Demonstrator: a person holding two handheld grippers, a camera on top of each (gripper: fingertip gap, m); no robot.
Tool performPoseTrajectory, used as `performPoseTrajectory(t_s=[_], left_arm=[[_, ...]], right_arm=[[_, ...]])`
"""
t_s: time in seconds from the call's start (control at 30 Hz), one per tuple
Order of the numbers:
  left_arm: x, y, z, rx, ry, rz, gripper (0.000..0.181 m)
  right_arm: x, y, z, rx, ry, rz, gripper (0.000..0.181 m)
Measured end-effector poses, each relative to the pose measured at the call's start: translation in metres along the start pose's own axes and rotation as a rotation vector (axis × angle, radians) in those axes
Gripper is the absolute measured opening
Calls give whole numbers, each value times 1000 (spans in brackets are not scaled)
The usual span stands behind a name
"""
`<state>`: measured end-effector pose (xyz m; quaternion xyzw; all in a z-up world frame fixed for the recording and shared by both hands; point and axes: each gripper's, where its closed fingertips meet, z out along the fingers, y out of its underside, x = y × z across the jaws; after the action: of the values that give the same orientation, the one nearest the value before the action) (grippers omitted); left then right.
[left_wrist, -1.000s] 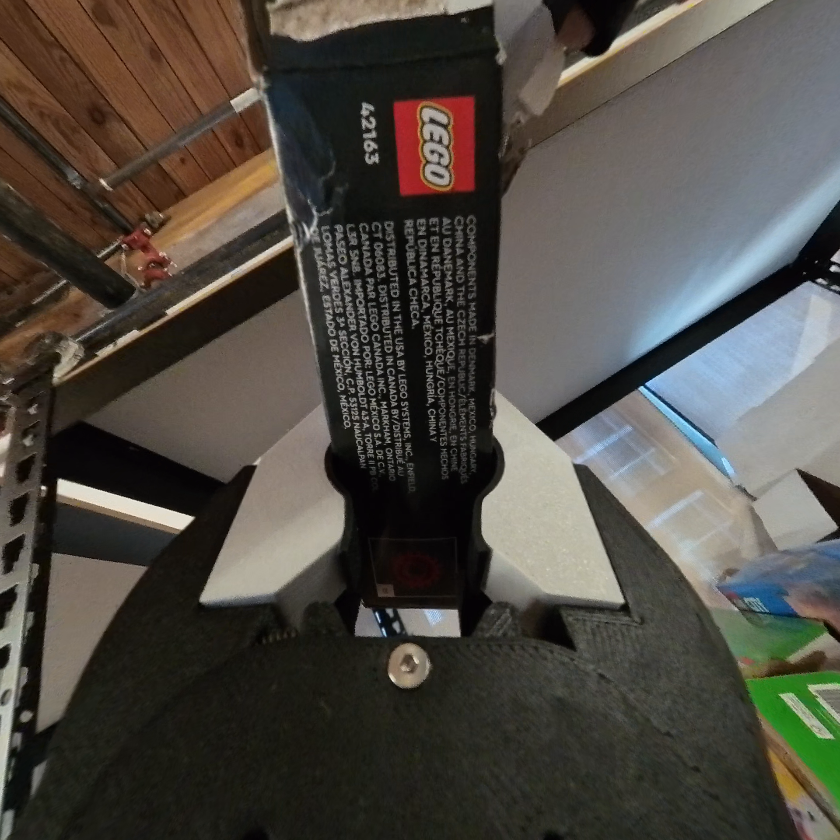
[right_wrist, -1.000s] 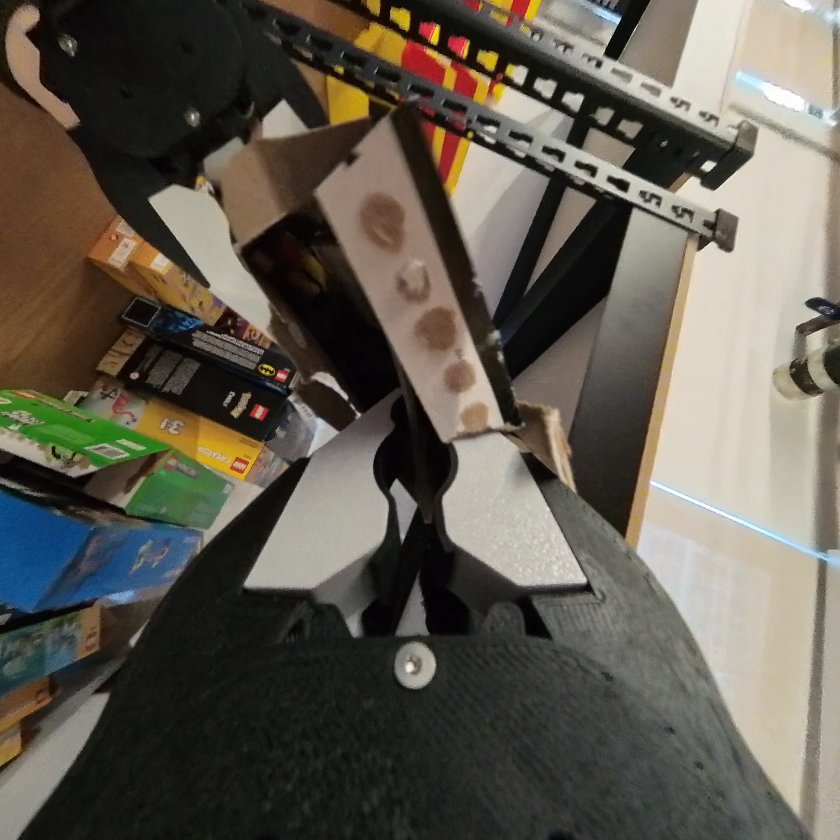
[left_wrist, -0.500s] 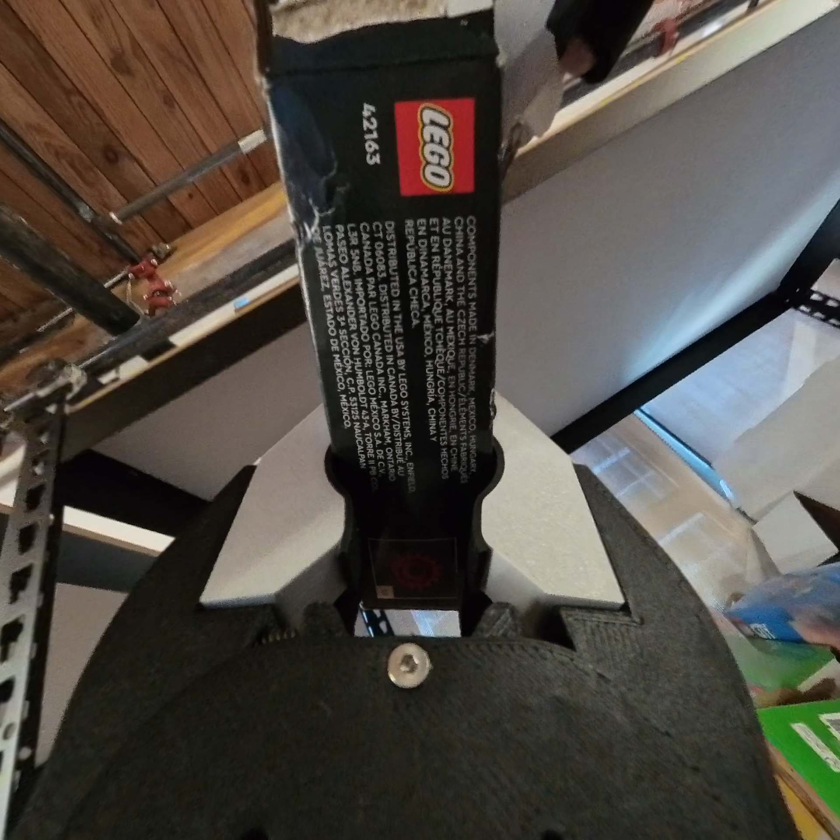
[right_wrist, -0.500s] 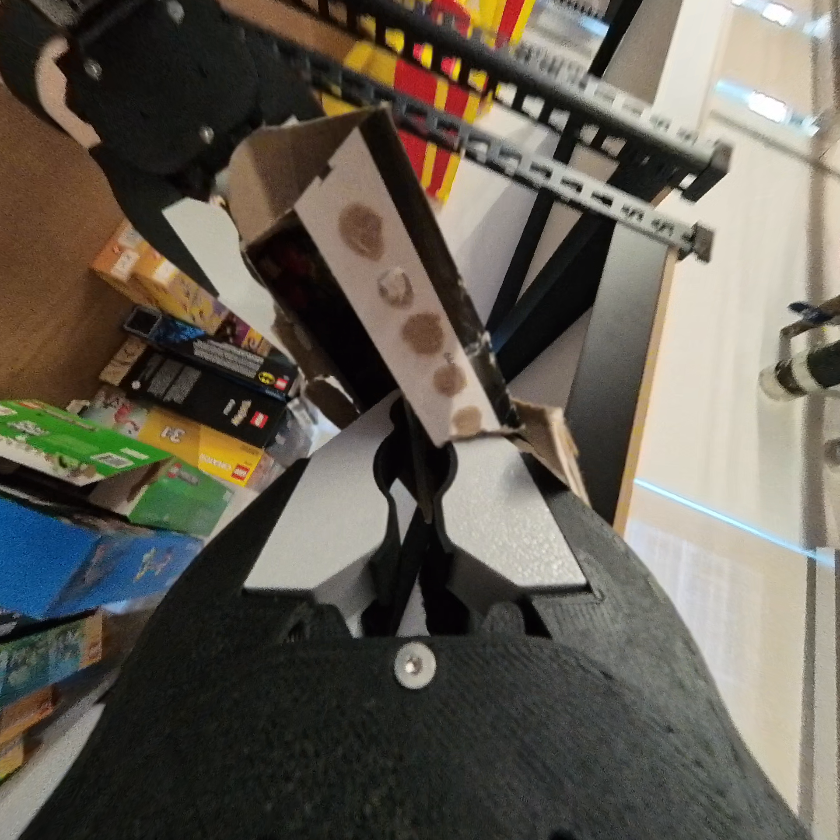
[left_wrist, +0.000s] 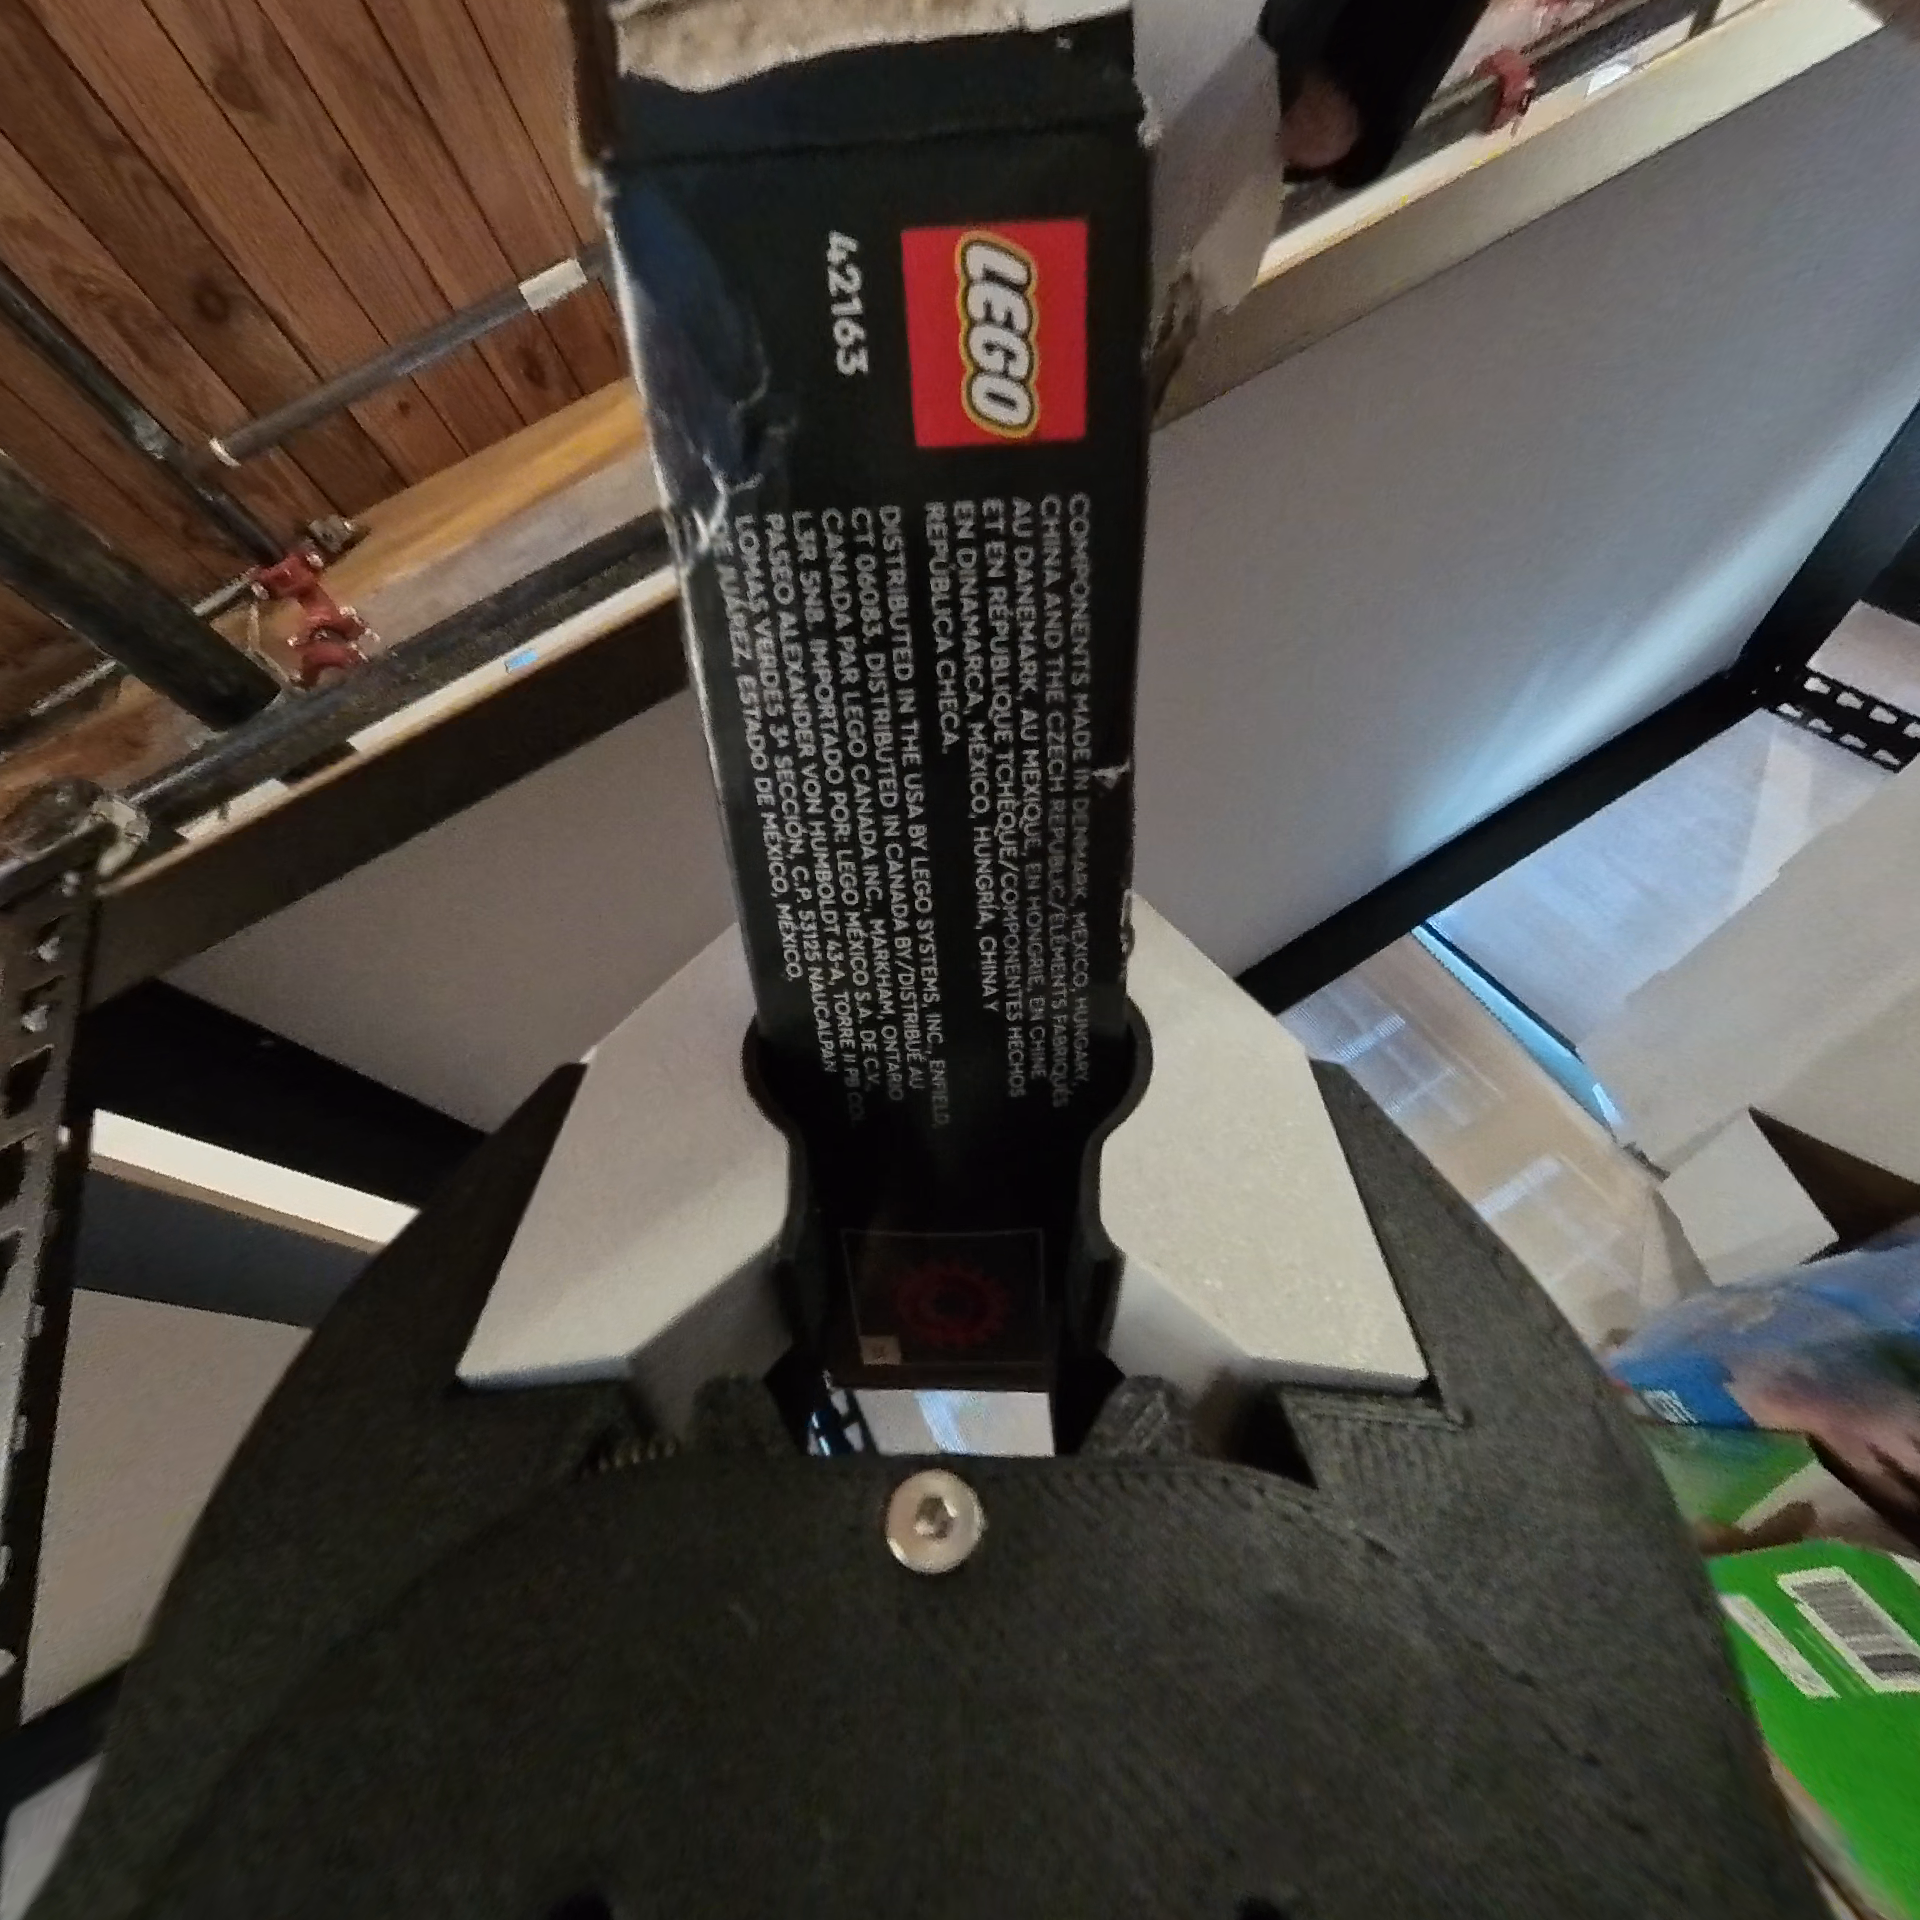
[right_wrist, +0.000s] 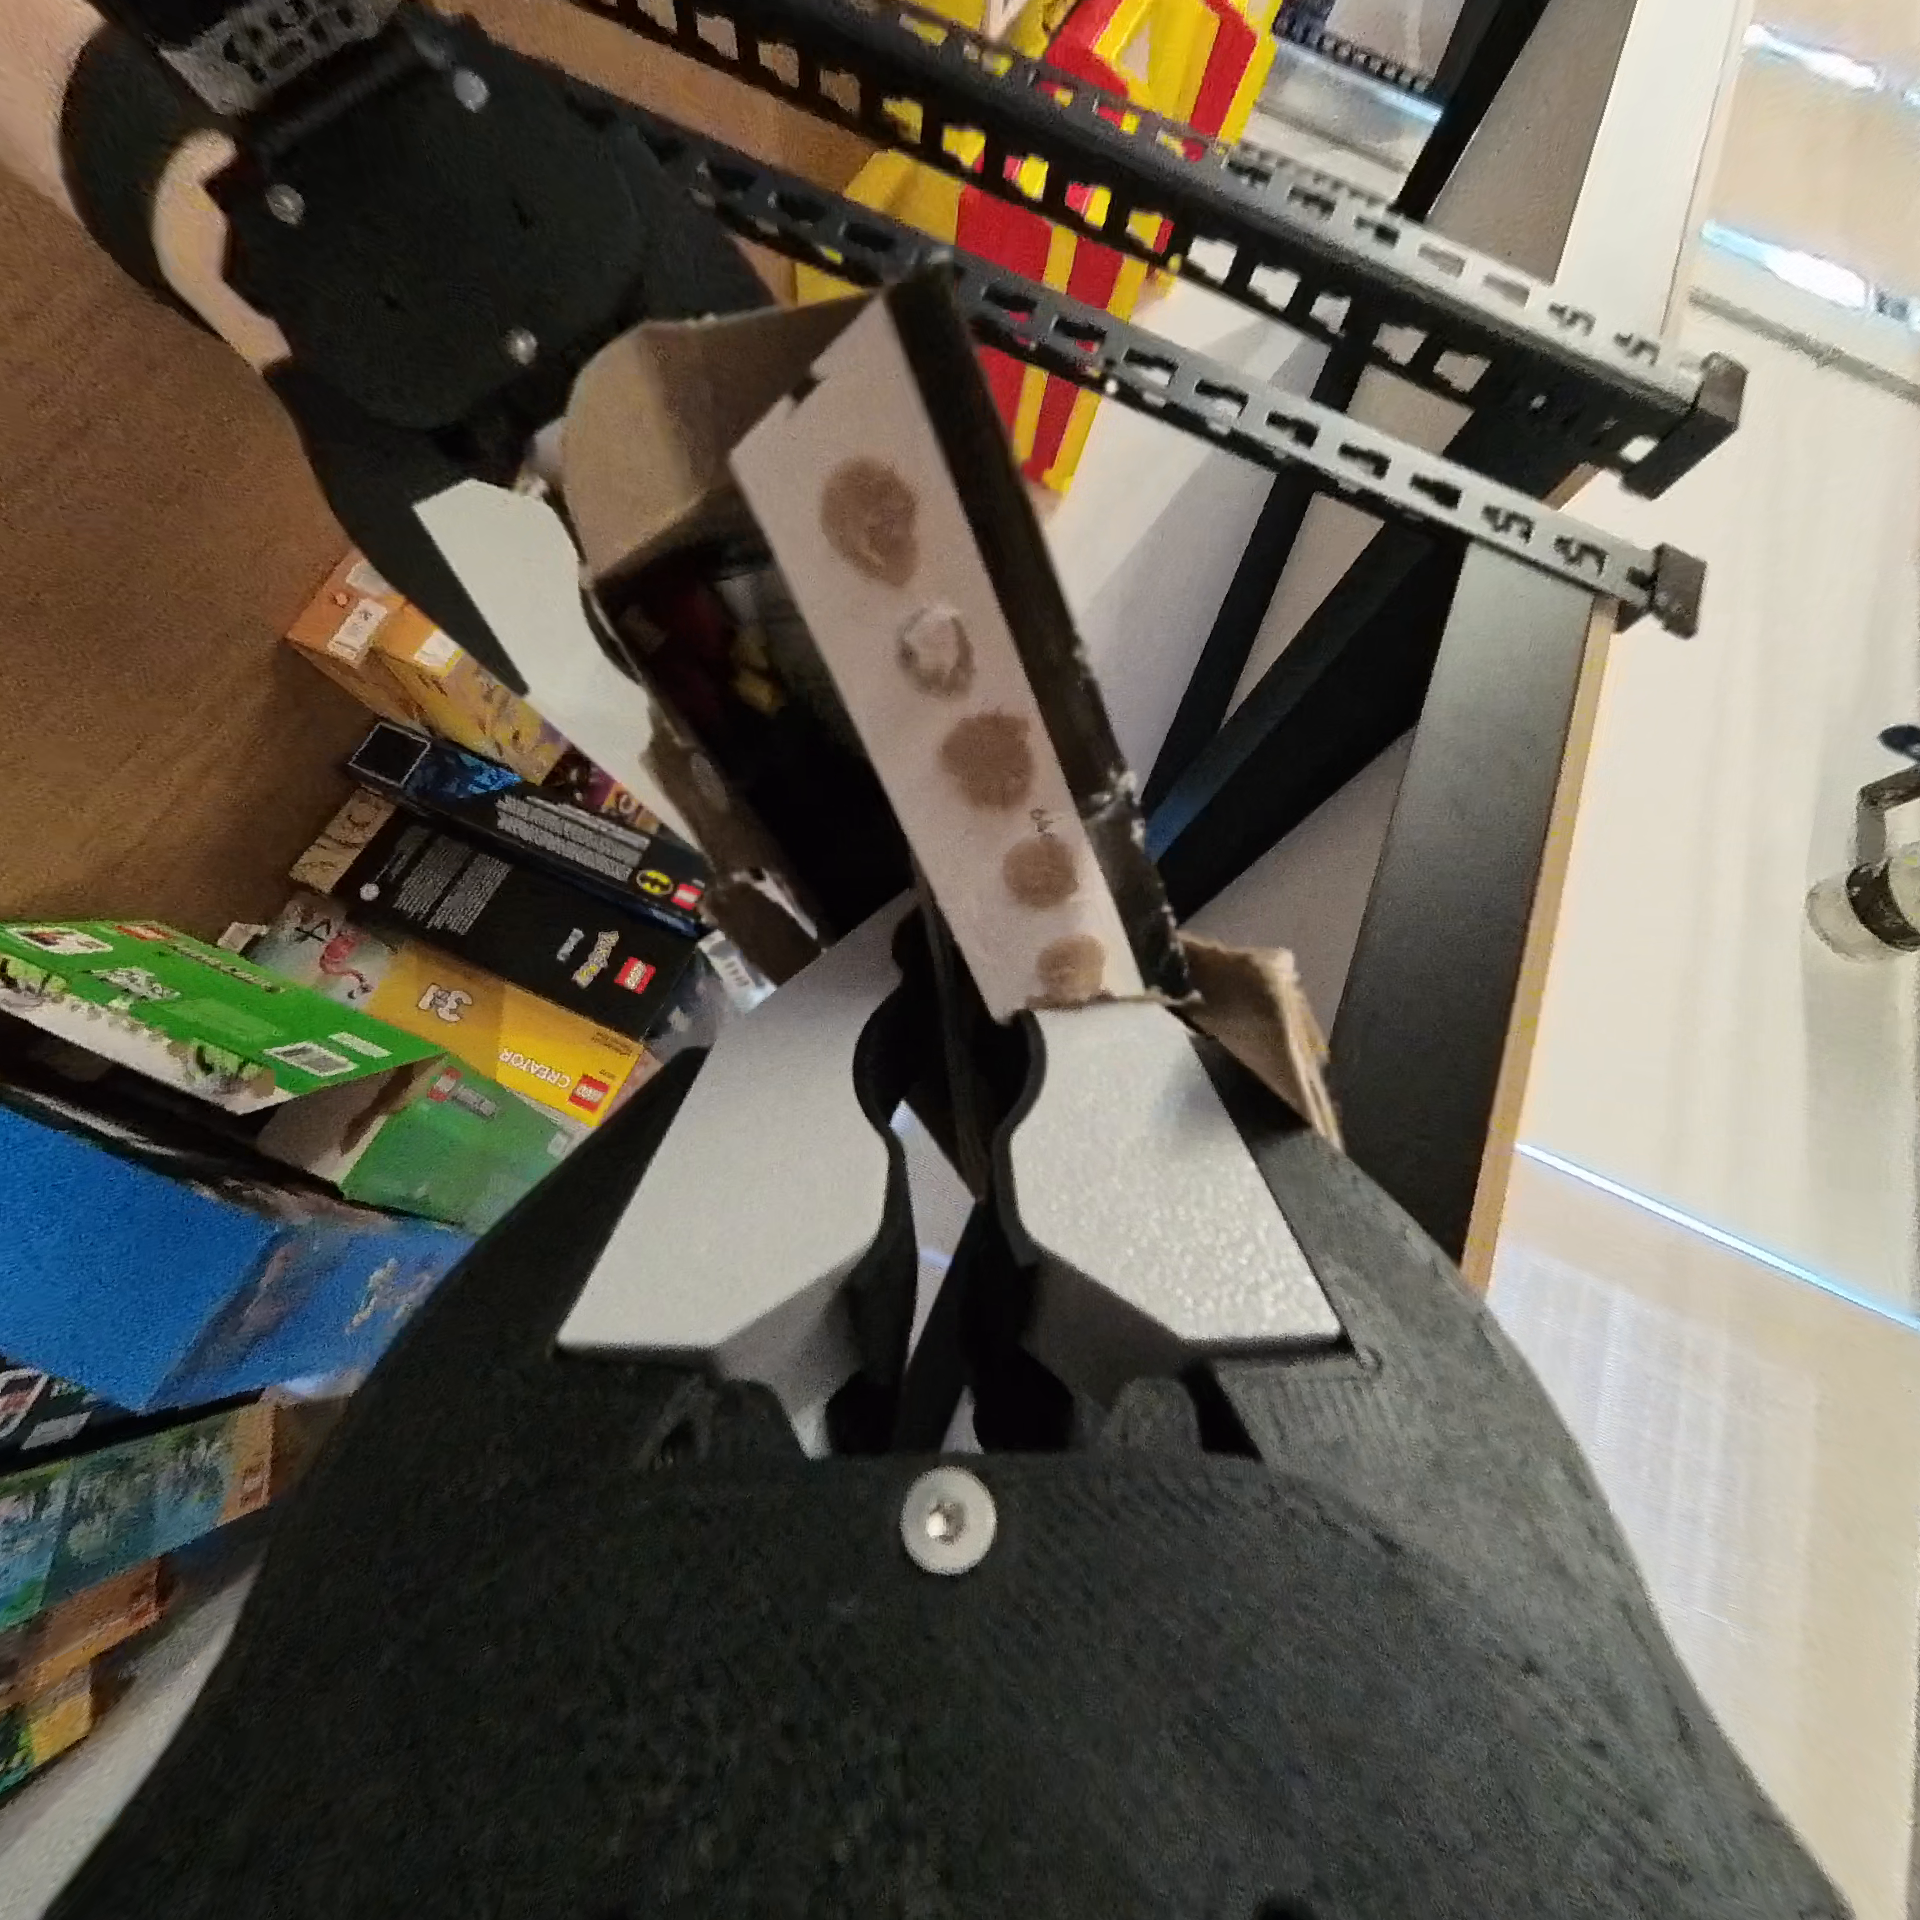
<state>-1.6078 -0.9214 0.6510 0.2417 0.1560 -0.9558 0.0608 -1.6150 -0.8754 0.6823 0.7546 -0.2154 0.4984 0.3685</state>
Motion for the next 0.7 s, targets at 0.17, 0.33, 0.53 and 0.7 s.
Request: performPoseTrajectory(t_s=[0.17, 0.33, 0.53, 0.7], left_arm=[[0, 9, -2, -31, 1, -62, 51], [11, 10, 1, -59, 75, -146, 52], [18, 11, -2, -78, 141, -159, 52], [16, 3, -2, -71, 148, -223, 52]], right_arm=[[-8, 13, 5, -91, -52, -79, 2], [-9, 21, 9, -163, -113, -69, 2], [-4, 27, 4, -275, -169, -151, 2], [-1, 16, 1, -287, -187, -185, 1]])
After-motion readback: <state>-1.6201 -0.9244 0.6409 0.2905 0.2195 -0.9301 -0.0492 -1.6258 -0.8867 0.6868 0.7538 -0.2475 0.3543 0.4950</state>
